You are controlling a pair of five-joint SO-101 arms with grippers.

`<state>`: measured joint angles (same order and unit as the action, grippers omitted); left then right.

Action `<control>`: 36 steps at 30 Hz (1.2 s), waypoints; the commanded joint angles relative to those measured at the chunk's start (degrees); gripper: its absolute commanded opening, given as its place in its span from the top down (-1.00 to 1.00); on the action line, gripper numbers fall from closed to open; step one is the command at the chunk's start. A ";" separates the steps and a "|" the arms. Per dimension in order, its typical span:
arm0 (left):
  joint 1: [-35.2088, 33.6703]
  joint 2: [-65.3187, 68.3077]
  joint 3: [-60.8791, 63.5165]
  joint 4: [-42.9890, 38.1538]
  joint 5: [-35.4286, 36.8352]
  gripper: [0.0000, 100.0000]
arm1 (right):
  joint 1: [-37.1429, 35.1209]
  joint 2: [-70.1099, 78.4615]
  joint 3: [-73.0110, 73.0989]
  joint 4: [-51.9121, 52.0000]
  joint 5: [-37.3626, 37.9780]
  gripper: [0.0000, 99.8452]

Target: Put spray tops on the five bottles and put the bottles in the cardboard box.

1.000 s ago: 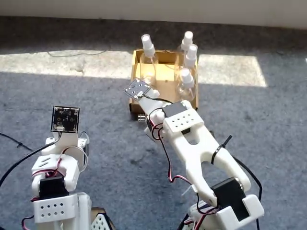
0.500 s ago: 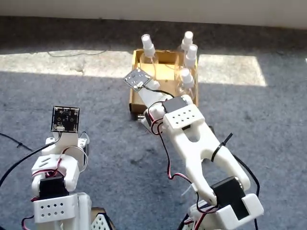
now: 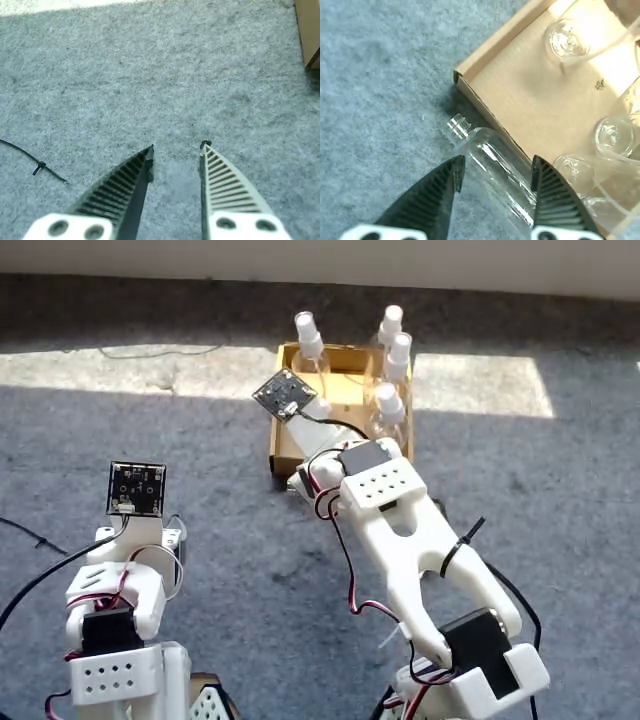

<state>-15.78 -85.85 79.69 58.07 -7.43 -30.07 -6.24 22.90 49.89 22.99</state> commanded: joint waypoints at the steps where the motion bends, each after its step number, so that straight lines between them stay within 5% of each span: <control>1: 0.84 -0.57 -0.40 -1.05 0.18 0.71 | 0.75 -1.19 -0.66 -0.92 -0.44 0.66; 16: 0.84 -0.57 -0.40 -0.97 0.18 0.71 | 0.48 -1.63 6.37 -0.48 0.00 0.66; 29: 0.84 -0.57 -0.40 -0.97 0.18 0.71 | -3.56 -17.63 -1.27 22.99 -5.45 0.66; 36: 0.84 -0.57 -0.40 -0.97 0.18 0.71 | -1.45 -17.71 -4.44 13.05 -2.20 0.66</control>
<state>-15.78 -85.85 79.69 58.07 -7.43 -33.23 -25.76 20.62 66.95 19.91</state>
